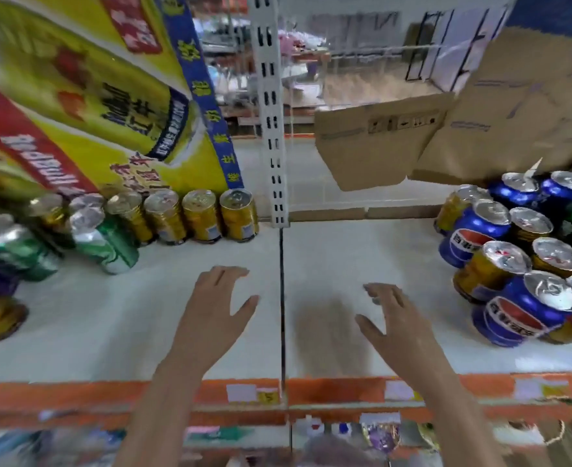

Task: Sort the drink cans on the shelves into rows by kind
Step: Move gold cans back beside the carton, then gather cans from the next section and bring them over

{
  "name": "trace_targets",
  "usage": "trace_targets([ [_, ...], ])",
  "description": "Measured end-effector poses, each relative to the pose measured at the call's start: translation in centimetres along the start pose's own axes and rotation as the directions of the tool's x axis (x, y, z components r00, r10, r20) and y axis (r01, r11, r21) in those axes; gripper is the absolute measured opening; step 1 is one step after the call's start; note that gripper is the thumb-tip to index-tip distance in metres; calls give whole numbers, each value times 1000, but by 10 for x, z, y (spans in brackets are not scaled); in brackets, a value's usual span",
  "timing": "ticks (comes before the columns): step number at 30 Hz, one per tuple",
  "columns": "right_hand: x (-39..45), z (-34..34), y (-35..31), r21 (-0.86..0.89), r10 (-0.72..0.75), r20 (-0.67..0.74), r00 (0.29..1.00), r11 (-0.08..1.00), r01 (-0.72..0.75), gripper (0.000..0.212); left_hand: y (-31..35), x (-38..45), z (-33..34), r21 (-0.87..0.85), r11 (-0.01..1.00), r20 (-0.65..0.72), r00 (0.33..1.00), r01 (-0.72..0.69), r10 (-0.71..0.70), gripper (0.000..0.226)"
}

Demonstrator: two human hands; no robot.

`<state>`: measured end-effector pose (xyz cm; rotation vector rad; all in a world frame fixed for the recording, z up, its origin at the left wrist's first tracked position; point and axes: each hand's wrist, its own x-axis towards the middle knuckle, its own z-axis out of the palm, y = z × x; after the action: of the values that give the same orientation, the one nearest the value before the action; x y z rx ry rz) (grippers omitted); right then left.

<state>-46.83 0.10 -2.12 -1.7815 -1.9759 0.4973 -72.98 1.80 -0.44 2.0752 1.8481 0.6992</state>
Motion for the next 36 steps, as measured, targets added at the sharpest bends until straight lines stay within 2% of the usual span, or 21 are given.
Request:
trace_targets([
  [6, 33, 31, -43, 39, -129, 134, 983, 991, 125, 49, -68, -27, -34, 56, 980, -90, 978, 192, -187, 41],
  [10, 53, 48, -70, 110, -186, 175, 967, 980, 169, 55, -97, -33, -48, 47, 956, -205, 940, 289, -274, 35],
  [15, 89, 68, -103, 169, -165, 152, 975, 976, 139, 63, -107, -2, -57, -23, 952, -258, 918, 306, -301, 36],
  [21, 156, 78, -136, 186, -26, 54, 998, 982, 15, 54, -94, 75, -47, 40, 989, -240, 962, 141, -128, 45],
  [24, 179, 83, -148, 226, 72, 43, 996, 971, -80, 63, -84, 108, -42, 124, 986, -226, 971, 113, -83, 54],
  [26, 188, 85, -154, 201, 104, 63, 993, 973, -115, 71, -78, 123, -38, 180, 976, -144, 985, 123, -98, 60],
  [28, 190, 85, -159, 138, 84, 87, 993, 986, -96, 61, -72, 132, -36, 222, 964, -47, 989, 148, -141, 67],
  [30, 187, 86, -159, 99, 55, 68, 996, 993, -61, 51, -69, 138, -35, 255, 950, -14, 983, 181, -183, 71],
  [33, 175, 87, -146, 185, 23, 28, 999, 982, -28, 45, -64, 142, -38, 314, 923, 5, 972, 222, -235, 83],
  [36, 156, 77, -124, 231, 25, 25, 999, 972, -30, 54, -58, 142, -42, 333, 911, 15, 965, 242, -262, 84],
])
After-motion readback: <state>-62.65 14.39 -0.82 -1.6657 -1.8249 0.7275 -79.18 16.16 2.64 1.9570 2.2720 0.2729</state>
